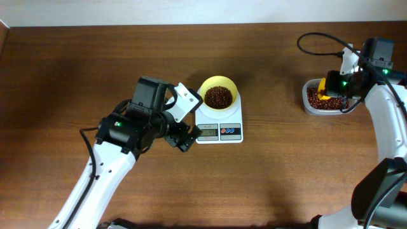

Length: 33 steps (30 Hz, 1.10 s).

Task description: Scoop item into bowl and weigh 50g on scale

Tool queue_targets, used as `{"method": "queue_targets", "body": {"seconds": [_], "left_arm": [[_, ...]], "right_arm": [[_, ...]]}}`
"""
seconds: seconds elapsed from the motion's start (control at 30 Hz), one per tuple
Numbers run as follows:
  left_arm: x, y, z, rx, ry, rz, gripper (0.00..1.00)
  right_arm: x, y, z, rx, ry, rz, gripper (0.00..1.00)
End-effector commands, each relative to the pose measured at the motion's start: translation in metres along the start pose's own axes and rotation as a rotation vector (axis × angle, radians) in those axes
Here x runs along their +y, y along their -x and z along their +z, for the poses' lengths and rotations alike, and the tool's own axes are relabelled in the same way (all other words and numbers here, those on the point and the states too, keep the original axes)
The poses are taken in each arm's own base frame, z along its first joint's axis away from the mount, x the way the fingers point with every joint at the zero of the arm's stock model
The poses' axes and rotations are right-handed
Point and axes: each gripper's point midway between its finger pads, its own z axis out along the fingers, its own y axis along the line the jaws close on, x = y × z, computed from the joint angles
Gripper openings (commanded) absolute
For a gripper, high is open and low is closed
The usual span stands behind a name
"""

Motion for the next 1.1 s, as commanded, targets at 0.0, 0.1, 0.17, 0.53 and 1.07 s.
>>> {"method": "queue_targets", "body": {"seconds": [0.0,0.1,0.17,0.53,1.07], "left_arm": [[0.0,0.001,-0.004,-0.012,0.009,0.018,0.99],[0.0,0.001,-0.004,-0.012,0.009,0.018,0.99],[0.0,0.001,-0.004,-0.012,0.009,0.018,0.99],[0.0,0.001,-0.004,-0.012,0.009,0.018,0.99],[0.0,0.001,-0.004,-0.012,0.009,0.018,0.99]], "right_arm": [[0.02,0.007,-0.011,-0.028,0.092,0.005,0.04],[0.023,0.005,-0.012,-0.019,0.131,0.069,0.04],[0.025,0.005,-0.014,-0.02,0.172,0.082,0.04],[0.034,0.009,-0.021,-0.039,0.279,0.093,0.04],[0.192,0.042,-0.035,-0.221,0.567,-0.237,0.04]]}}
